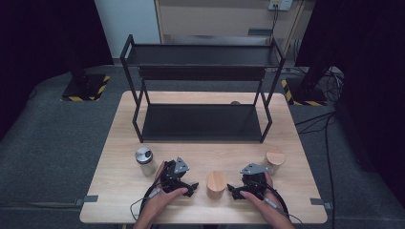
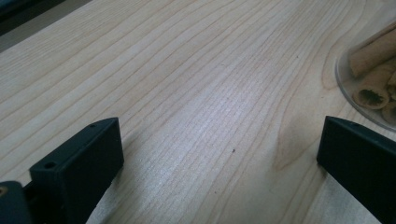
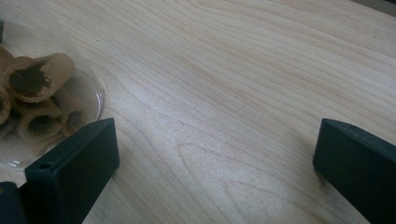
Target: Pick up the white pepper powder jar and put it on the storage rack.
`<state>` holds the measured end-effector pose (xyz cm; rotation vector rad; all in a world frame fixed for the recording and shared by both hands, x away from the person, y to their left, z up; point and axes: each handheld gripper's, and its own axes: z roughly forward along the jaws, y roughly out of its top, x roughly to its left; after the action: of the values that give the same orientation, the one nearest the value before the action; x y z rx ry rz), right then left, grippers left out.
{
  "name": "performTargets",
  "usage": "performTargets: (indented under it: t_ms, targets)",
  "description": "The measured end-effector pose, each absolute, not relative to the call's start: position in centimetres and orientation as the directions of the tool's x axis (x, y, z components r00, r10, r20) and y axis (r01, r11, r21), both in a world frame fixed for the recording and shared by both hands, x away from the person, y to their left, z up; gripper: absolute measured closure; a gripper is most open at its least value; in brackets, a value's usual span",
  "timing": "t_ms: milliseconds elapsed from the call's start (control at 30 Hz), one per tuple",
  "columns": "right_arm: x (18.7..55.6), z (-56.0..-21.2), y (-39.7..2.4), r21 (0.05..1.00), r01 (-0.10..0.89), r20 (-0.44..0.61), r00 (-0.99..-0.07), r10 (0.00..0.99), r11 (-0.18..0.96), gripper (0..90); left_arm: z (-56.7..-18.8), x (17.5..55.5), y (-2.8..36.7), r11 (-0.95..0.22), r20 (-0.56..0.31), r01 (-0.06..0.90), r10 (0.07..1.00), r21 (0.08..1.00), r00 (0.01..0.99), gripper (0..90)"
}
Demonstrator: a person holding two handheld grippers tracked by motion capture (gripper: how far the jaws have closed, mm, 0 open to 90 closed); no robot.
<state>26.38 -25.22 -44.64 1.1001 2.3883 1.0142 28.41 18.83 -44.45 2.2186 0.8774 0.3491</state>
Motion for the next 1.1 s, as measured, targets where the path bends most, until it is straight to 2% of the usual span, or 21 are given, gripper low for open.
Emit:
performTargets:
  t_ms: [1100]
  targets:
    - [26.2,-44.7,-25.2,0.719,0.532,0.003,-0.646,0.763,0.447,0.5,-39.6,27.1,19.6,-0.508,0.027,0.413,0.654,0.756,0.756,2.0]
